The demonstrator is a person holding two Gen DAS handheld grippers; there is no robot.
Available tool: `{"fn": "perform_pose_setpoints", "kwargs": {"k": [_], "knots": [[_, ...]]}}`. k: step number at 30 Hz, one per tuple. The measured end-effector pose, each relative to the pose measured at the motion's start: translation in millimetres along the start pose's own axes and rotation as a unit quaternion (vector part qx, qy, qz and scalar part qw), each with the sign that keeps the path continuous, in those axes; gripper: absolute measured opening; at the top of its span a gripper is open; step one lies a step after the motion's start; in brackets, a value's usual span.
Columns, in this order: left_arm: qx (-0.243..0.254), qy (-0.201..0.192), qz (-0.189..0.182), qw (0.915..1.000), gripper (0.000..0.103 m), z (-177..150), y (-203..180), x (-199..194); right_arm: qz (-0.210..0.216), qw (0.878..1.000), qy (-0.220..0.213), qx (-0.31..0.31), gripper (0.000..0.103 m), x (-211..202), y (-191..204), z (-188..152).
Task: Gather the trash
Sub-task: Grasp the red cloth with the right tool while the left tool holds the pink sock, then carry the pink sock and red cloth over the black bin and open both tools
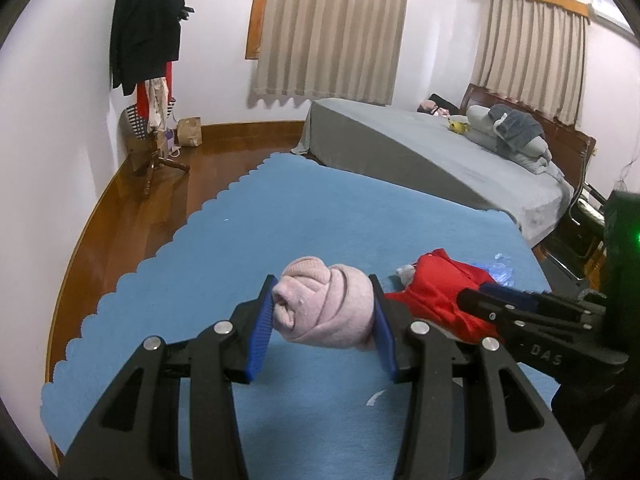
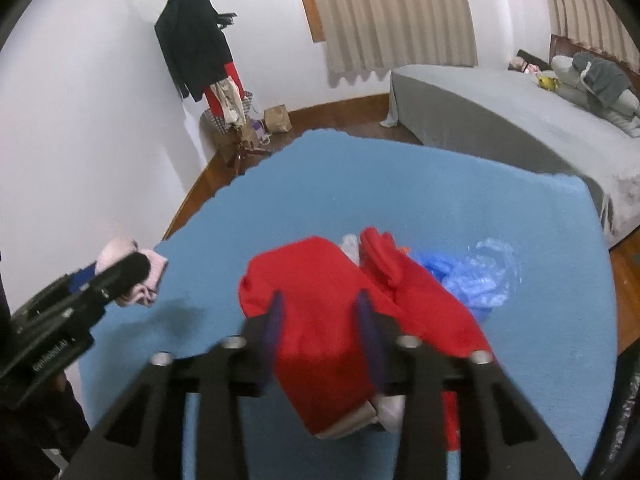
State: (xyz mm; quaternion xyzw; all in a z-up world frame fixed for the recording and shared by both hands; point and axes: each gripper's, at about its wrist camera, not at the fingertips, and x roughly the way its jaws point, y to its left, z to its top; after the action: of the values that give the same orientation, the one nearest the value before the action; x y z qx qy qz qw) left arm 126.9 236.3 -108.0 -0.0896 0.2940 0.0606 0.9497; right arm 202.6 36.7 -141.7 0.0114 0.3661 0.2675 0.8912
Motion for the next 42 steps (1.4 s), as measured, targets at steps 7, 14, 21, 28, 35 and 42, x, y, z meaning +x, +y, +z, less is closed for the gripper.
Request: {"fn": "perform_pose_setpoints", "kwargs": {"k": [7,14,21,28,35,42], "knots": [[-0.011,-0.003,0.014,0.9998,0.043,2,15,-3,0.011,1.000,0.013,-0.019,0.066,22,21,9],[-0.016,0.002,0.018,0.9997,0.043,1,23,-4,-0.012,0.999,0.029,-0.034,0.041,39,25,12],[-0.012,-0.004,0.010,0.9999,0.043,5,18,-8,0.026,1.000,0.006,-0.013,0.016,7,9,12],[0.000,-0.018,-0.008,0.9998,0.043,12,0,-19,0.049,0.998,-0.034,0.009,0.016,-44,-1,17],[0.021,-0.027,-0.039,0.9986,0.043,16,-38,-30,0.034,0.997,-0.059,0.026,0.016,-91,-25,11],[0.041,-0.023,-0.083,0.9954,0.043,9,-90,-34,-0.010,0.996,-0.071,0.046,0.016,-134,-62,-9]]}}
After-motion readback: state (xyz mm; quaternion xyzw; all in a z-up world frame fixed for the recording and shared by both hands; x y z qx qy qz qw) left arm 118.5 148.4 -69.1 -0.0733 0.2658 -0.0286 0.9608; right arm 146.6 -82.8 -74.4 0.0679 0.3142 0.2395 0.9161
